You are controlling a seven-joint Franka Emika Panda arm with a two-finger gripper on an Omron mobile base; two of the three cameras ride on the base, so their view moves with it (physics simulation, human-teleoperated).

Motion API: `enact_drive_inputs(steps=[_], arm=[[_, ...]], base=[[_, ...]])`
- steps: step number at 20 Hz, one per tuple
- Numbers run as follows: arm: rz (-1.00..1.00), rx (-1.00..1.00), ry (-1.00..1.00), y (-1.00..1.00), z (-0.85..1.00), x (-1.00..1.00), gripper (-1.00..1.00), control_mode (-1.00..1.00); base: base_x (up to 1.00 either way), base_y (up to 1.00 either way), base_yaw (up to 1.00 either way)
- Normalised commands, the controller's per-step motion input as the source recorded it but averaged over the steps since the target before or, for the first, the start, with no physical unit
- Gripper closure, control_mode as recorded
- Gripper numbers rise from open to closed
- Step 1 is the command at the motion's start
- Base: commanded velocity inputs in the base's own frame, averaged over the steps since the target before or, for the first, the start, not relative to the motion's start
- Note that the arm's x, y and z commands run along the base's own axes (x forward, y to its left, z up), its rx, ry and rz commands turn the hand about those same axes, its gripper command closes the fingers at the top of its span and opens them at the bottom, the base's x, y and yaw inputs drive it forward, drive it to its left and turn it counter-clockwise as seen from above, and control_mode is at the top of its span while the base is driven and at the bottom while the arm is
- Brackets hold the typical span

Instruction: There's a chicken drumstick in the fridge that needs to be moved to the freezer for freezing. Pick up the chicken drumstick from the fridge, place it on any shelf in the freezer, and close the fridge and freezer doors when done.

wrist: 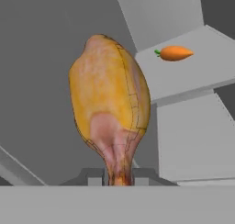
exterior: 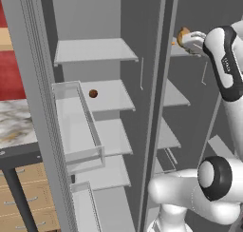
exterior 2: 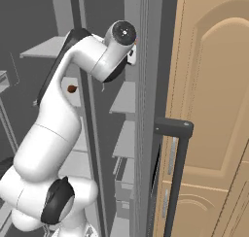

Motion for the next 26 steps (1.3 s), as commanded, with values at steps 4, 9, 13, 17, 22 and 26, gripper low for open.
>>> enact_drive_inputs(steps=[4,9,13,17,22,26], arm=[[-0.02,-0.03,0.08,0.06,0.0,0.66,1.0,-1.0],[0.0,-0.01,0.07,-0.04,-0.05,0.6,1.0,-1.0],[0.0,0.0,0.06,-0.11,-0.11,0.62,1.0,-1.0],[0.0,0.0,0.08,-0.25,-0.08,0.57,1.0,-1.0],[0.0,0.0,0.0,-0.09,-0.22,0.27,1.0,-1.0],[0.0,0.0,0.04,0.0,-0.29,0.48,1.0,-1.0]], base=[[0.0,0.0,0.0],[0.0,0.0,0.0],[0.0,0.0,0.0],[0.0,0.0,0.0],[0.0,0.0,0.0],[0.0,0.0,0.0]])
